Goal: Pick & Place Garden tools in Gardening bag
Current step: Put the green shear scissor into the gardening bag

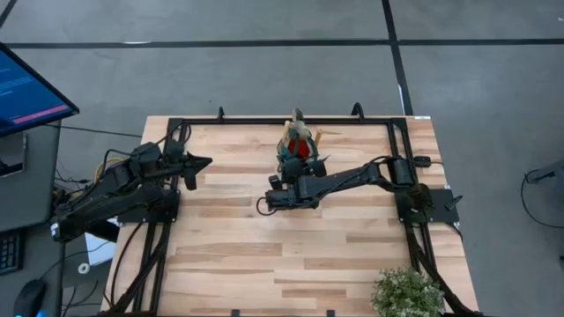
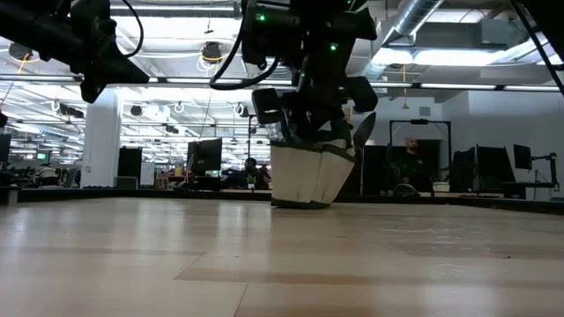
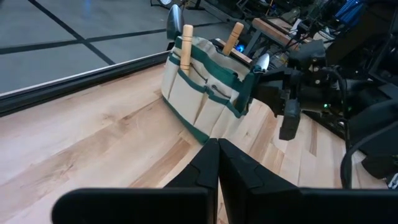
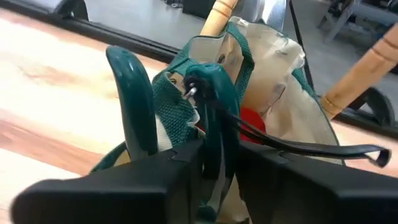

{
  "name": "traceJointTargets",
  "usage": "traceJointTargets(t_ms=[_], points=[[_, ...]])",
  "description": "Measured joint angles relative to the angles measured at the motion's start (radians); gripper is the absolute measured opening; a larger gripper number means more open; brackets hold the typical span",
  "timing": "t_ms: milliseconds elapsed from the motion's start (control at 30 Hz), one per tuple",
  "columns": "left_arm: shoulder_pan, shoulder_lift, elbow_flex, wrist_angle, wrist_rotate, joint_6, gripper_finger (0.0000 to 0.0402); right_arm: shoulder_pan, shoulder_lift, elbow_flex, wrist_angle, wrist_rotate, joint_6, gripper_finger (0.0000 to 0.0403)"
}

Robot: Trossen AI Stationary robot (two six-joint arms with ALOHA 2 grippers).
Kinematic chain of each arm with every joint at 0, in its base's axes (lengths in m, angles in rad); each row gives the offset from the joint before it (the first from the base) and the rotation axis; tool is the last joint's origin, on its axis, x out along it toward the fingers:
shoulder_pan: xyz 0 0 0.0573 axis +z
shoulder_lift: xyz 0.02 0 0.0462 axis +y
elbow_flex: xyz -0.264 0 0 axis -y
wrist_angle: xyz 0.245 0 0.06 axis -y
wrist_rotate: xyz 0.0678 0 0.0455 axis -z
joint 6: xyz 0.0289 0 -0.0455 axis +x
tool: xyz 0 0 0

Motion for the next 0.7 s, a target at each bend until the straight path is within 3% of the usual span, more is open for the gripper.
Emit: traceJointTargets(t_ms=[400, 700], points=[[0.000, 0.000, 0.000, 0.007, 0.000, 0.001, 0.0008, 0.007, 0.000, 0.000, -0.002, -0.047, -0.105, 0.0145], [0.000, 0.000, 0.000, 0.015, 0.000, 0.001, 0.0008, 0.009, -0.047, 0.018, -0.026, -0.087, -0.207, 0.0225]])
